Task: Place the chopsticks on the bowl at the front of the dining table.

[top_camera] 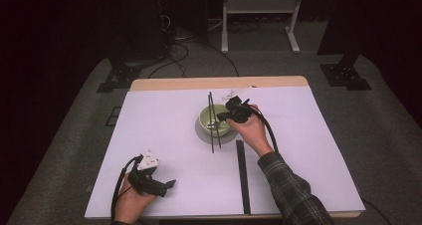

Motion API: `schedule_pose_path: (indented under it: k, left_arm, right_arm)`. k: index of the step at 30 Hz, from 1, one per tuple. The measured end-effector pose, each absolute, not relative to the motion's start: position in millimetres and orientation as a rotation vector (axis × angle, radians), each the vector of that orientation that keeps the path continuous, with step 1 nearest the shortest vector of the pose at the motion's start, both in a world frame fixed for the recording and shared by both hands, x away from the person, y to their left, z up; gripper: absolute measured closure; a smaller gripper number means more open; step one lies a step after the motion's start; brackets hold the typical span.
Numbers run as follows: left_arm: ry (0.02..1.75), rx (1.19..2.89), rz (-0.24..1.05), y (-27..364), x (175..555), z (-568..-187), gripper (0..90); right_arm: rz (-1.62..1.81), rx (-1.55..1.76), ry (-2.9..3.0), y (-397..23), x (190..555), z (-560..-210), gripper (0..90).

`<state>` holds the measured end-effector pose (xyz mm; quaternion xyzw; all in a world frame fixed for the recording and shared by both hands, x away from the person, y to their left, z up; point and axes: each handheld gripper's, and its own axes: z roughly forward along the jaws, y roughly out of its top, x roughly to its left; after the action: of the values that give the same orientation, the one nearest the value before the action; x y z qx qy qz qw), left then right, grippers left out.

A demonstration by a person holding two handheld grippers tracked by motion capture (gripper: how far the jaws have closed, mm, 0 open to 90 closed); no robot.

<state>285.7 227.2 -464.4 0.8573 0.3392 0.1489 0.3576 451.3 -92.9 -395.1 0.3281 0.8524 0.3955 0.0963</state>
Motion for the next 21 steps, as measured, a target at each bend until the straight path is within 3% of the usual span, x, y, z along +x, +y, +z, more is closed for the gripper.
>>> schedule_pose_path:
  k: [21]
  left_arm:
    - [0.875, 2.212, 0.383, 227.2, 285.8, -464.4, 0.0]
  right_arm:
    - [1.178, 0.931, 2.562, -85.7, 447.0, -397.8, 89.9]
